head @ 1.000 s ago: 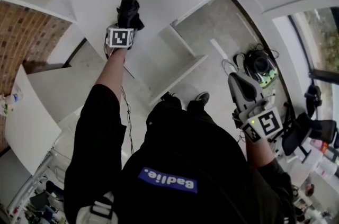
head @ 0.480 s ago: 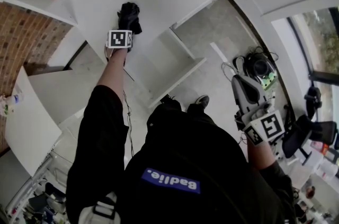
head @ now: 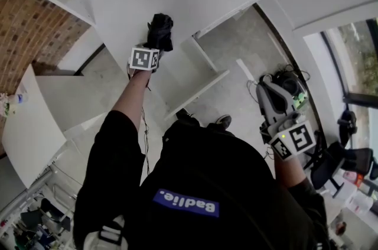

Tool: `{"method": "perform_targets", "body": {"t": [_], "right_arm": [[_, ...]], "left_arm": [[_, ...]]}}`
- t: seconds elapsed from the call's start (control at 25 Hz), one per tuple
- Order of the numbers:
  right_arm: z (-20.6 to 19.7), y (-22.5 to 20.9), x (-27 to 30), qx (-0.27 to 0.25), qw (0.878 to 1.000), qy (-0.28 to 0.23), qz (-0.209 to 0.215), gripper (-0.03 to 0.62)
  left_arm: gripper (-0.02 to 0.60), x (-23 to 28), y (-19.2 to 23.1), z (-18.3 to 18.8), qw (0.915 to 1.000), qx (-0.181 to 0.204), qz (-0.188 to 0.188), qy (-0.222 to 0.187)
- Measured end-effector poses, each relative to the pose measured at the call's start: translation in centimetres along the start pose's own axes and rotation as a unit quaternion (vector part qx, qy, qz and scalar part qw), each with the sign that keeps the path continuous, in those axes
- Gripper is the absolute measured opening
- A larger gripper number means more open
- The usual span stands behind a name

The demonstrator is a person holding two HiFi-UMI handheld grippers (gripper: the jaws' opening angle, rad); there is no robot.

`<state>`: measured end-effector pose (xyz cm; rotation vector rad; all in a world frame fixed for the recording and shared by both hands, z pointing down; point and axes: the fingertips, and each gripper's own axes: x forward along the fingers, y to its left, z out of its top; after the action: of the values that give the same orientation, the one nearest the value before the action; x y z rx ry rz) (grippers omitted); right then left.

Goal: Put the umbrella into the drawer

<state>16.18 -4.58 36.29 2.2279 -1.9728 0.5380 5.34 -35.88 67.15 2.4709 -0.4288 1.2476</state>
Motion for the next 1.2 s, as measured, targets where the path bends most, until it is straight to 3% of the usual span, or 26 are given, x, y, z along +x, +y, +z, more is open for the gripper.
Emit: {"method": "perform_targets", "body": {"t": [0.32,0.52,0.96,1.2], "right_arm": [[0.6,-0.5,-1.0,-0.012,1.0,-0.005,0.02,0.031],[-0.2,-1.2,-1.7,-0.007,1.0,0.005,0.023,0.031],[-2.2,-3.5,-3.6,0.007,0.999,0.033,-0.02,0.031],[-3.5,-3.6,-4.4,0.017,0.998,0.043,-0.036,0.031]], "left_arm": [[0.265,-2.1,-8.5,-1.8,0.9976,0.045,-0.05,-0.016],[0.265,-1.4,-11.8,-3.5,0.9947,0.08,-0.062,-0.016],[0.265,4.9,-13.0,-10.1,0.9894,0.112,-0.076,0.055],[0.267,8.6,-13.1,-12.5,0.9895,0.095,-0.074,0.08]]}}
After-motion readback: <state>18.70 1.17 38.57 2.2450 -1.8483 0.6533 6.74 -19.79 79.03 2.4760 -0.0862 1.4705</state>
